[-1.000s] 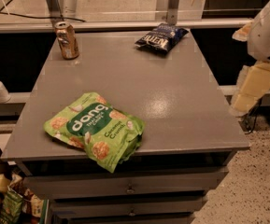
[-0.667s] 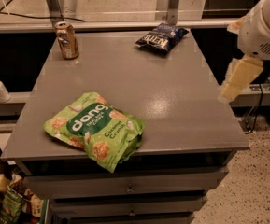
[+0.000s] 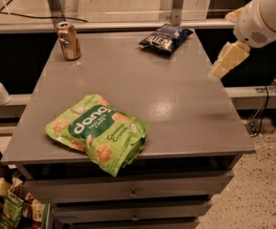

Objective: Move blue chip bag near orange can

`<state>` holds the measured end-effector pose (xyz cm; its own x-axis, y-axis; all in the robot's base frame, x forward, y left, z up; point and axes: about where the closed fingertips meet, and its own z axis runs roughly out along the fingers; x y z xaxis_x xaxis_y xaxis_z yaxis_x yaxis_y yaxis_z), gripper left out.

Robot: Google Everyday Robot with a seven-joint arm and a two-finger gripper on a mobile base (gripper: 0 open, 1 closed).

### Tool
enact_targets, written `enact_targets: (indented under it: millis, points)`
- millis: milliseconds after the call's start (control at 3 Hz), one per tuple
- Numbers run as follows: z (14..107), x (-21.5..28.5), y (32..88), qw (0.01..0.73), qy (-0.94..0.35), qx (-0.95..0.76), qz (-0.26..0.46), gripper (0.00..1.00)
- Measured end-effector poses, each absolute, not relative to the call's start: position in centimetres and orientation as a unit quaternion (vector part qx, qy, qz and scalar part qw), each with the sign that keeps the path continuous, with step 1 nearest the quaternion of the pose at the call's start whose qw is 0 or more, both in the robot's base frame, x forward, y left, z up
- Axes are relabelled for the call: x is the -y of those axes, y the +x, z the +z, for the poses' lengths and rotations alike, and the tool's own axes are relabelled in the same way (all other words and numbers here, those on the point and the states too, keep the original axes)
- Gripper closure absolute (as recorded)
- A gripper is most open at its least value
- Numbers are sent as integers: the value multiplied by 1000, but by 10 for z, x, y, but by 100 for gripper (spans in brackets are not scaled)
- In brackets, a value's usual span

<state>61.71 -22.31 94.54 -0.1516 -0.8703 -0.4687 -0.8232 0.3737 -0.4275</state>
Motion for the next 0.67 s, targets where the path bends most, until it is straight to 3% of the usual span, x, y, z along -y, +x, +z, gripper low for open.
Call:
enact_targets:
  millis: [333, 667]
  points:
    - [948, 229, 664, 382, -531, -756, 2, 0]
    - [947, 228, 664, 380, -532, -756, 3, 0]
